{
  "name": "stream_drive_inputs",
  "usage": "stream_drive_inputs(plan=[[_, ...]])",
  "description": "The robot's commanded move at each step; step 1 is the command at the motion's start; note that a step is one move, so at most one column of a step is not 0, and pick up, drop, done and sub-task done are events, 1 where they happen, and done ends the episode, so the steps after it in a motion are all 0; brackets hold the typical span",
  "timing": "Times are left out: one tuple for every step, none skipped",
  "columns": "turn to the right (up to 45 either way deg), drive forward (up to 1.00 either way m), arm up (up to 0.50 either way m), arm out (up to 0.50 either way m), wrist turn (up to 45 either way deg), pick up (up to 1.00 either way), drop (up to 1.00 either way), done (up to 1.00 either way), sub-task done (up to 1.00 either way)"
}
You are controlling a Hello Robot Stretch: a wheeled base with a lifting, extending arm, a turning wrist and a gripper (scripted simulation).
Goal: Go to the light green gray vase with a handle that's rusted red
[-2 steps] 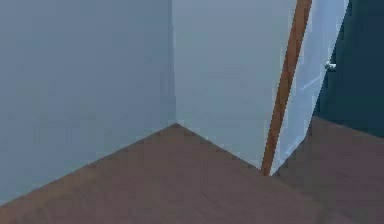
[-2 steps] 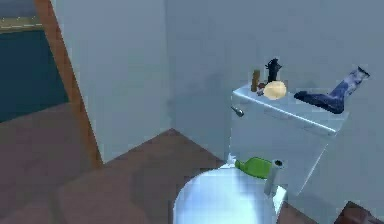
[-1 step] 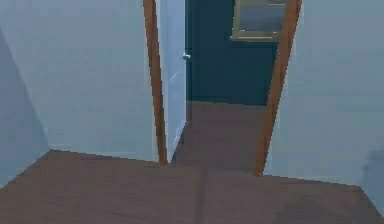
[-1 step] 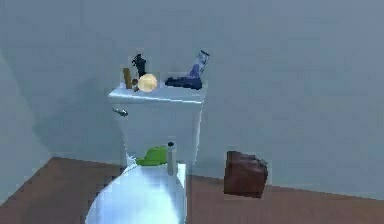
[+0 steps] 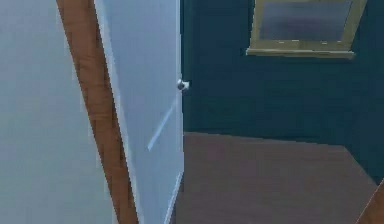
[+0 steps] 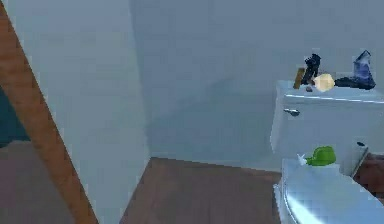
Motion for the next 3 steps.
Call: stream_drive_inputs(plan=[[3.0,0.0,0.0,0.0,0.0,0.0,0.0,0.0,0.0],[33.0,0.0,0.0,0.0,0.0,0.0,0.0,0.0,0.0],[0.0,0.3,0.0,0.0,0.0,0.0,0.0,0.0,0.0]])
